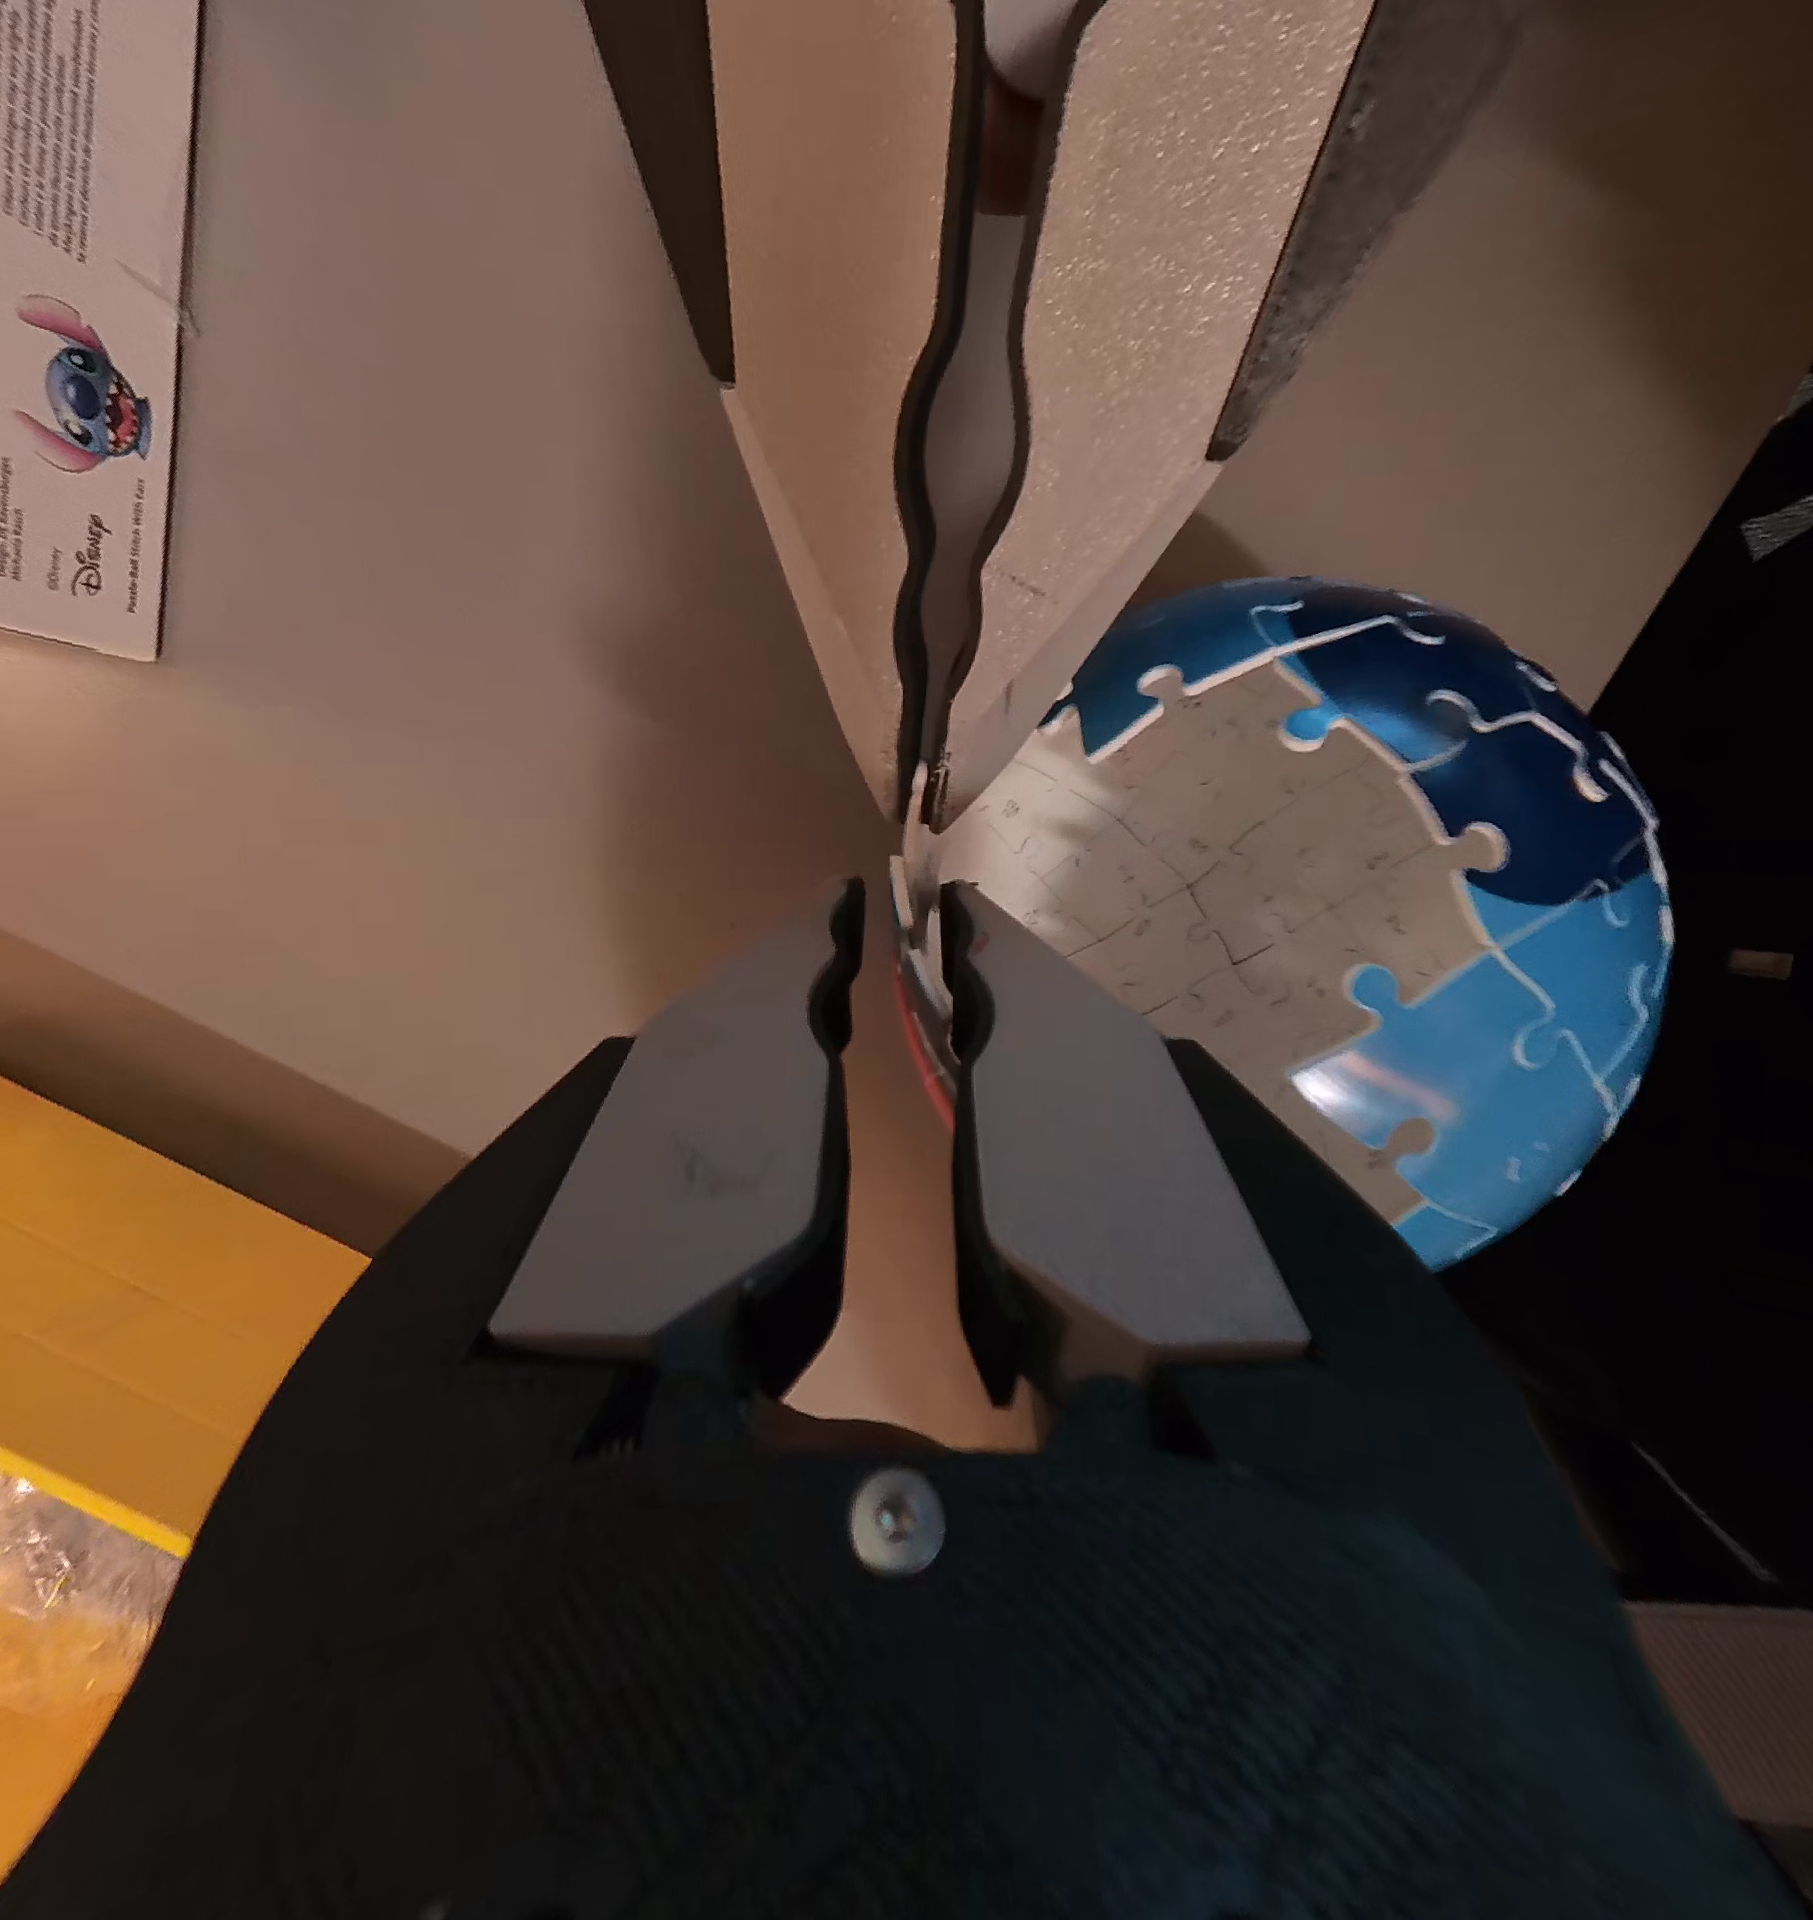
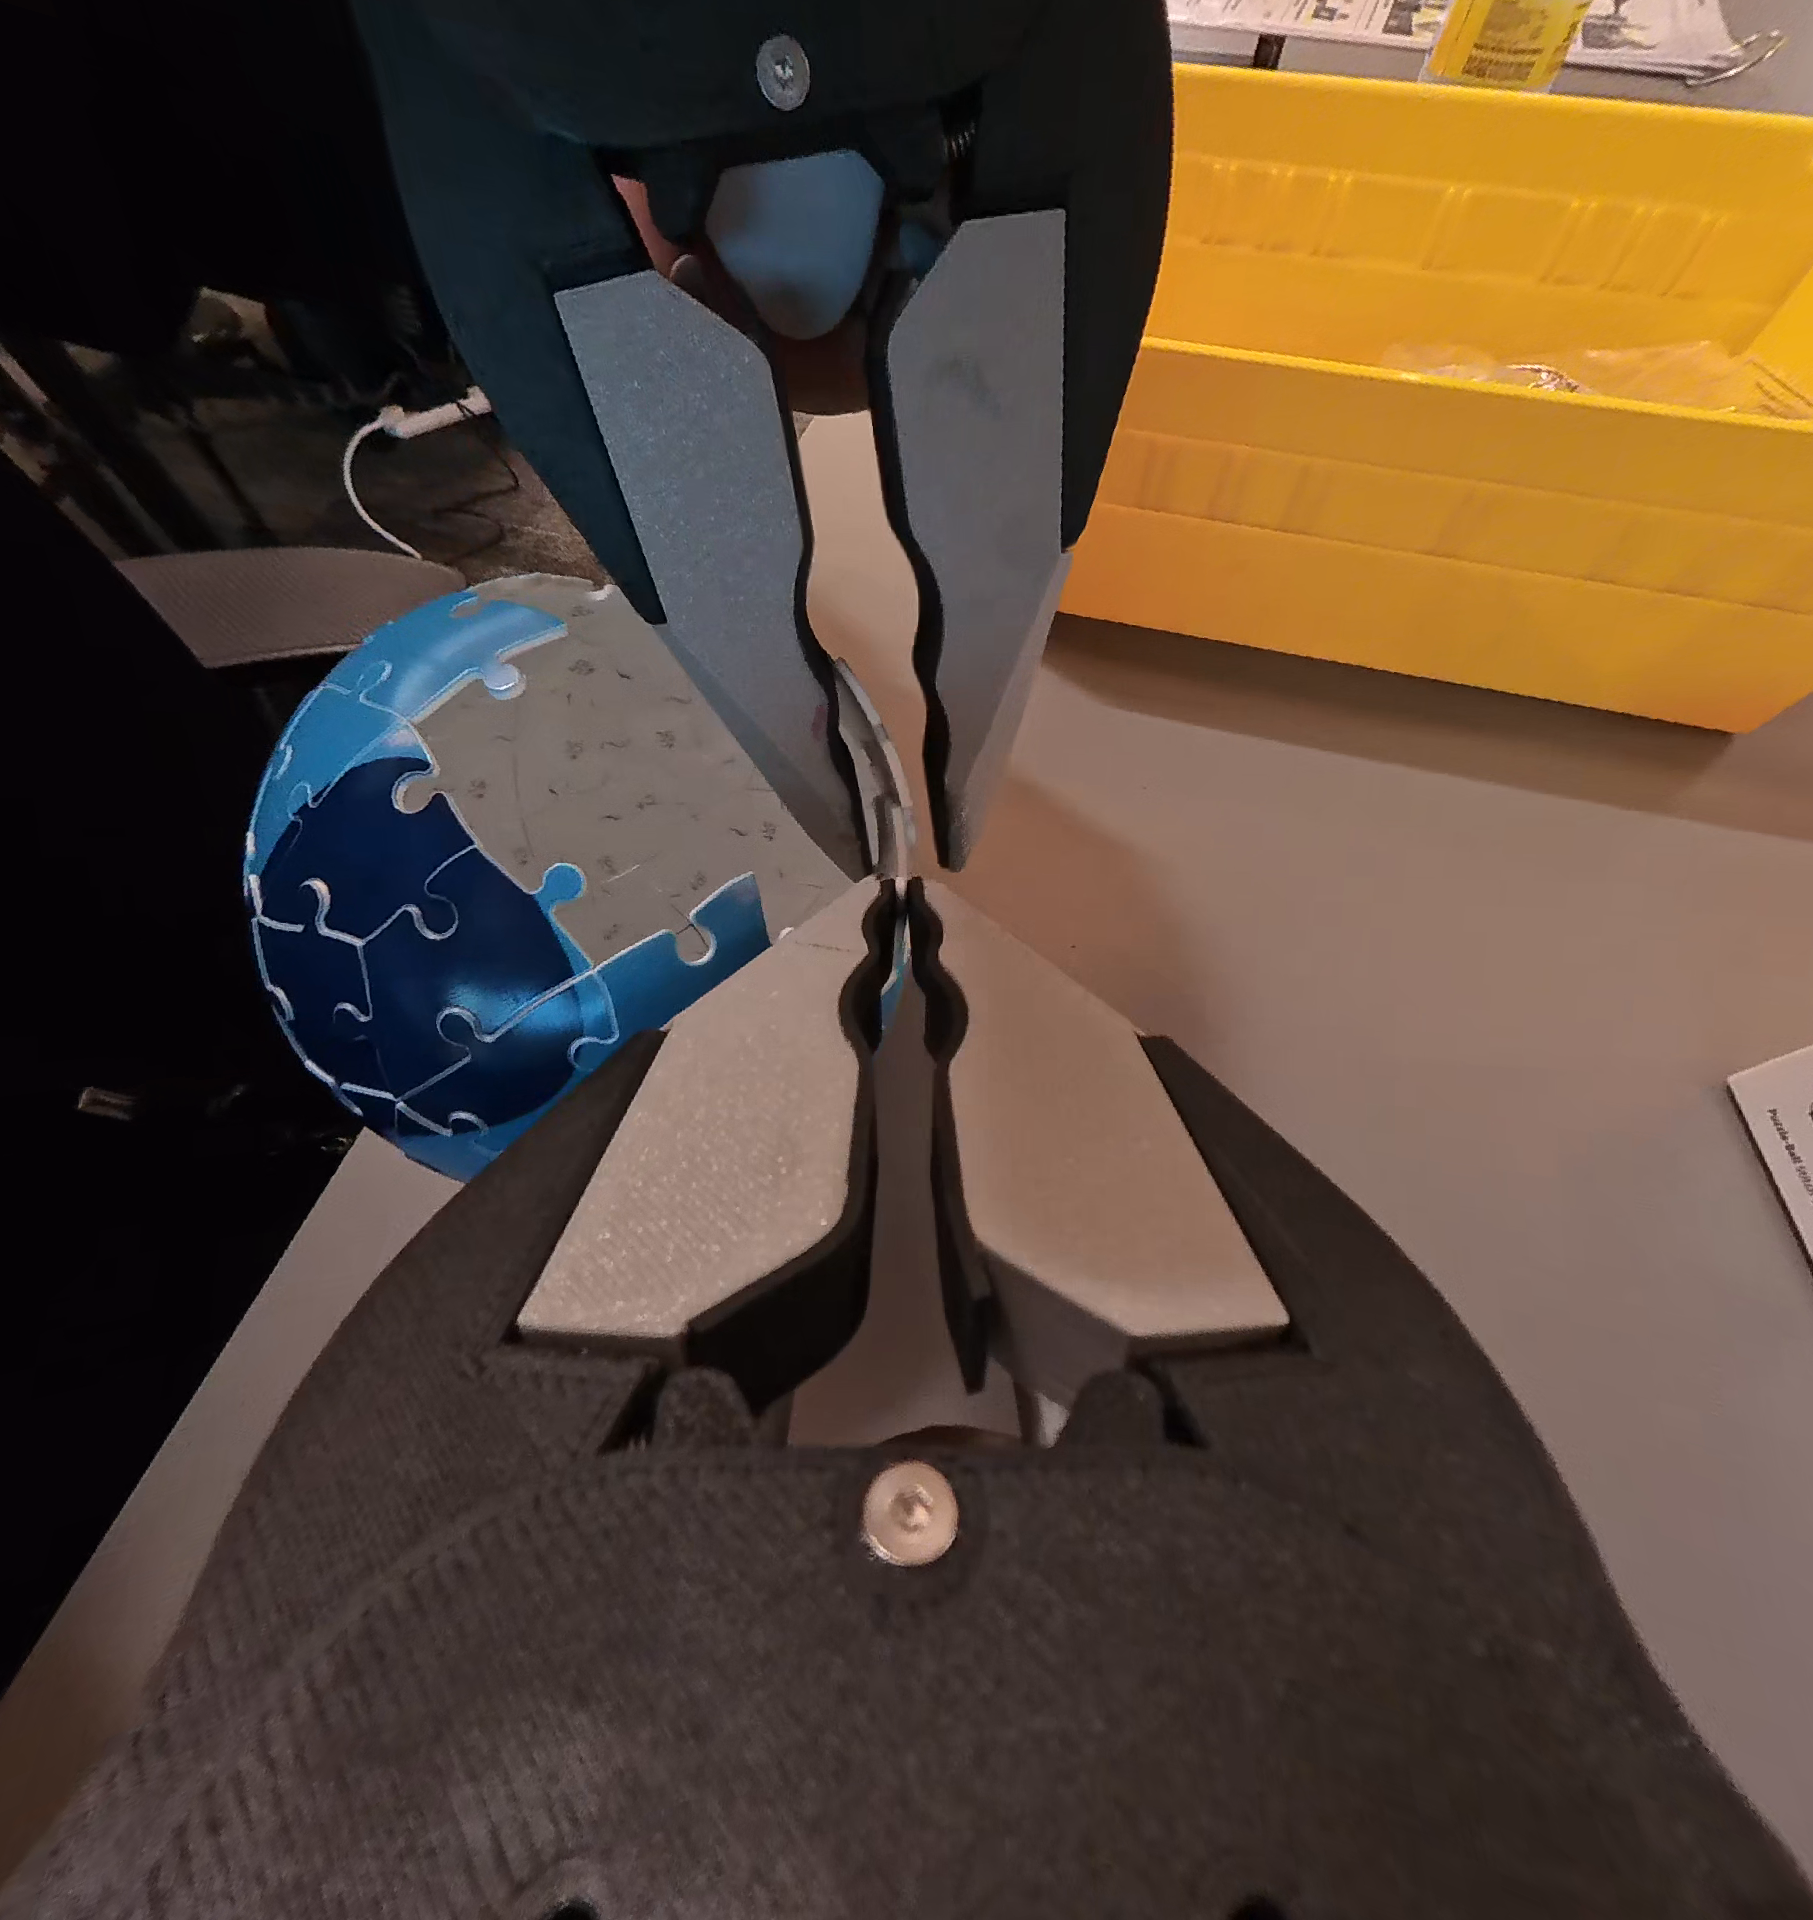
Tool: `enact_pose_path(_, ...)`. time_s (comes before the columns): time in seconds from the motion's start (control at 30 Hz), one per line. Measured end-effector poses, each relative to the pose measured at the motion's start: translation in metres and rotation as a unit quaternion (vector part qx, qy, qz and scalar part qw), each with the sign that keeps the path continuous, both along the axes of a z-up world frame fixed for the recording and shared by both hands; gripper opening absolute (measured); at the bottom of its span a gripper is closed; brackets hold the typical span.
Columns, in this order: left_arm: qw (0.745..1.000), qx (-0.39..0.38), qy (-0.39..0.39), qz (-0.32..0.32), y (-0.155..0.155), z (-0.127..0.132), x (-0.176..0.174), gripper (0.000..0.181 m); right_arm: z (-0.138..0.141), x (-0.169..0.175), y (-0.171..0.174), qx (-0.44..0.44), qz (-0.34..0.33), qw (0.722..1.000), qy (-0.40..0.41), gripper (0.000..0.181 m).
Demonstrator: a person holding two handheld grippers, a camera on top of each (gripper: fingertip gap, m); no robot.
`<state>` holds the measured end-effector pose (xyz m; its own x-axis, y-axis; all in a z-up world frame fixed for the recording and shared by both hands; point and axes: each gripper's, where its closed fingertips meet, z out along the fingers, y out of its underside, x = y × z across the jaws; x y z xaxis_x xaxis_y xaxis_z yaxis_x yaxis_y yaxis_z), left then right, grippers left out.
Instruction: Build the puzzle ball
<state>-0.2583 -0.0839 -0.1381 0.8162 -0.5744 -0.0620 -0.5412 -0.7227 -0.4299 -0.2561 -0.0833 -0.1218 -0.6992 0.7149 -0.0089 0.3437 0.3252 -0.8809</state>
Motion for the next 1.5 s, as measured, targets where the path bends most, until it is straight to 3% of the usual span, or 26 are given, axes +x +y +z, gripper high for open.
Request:
enact_pose_path(0.93, 0.998, 0.002, 0.043, -0.034, -0.0006, -0.0022, 0.0016, 0.005, -0.0019, -0.0003, 0.0015, 0.025, 0.02, 0.999, 0.019, 0.006)
enact_pose_path(1.1, 0.998, -0.002, 0.044, -0.037, -0.0002, -0.0027, 0.0018, 0.005, -0.0024, -0.001, -0.0027, 0.038, 0.046, 0.998, 0.029, 0.001)
enact_pose_path(1.5, 0.998, -0.004, 0.054, -0.035, -0.0041, -0.0025, -0.0017, 0.013, -0.0028, 0.0015, -0.0016, 0.039, 0.034, 0.998, 0.035, 0.0)
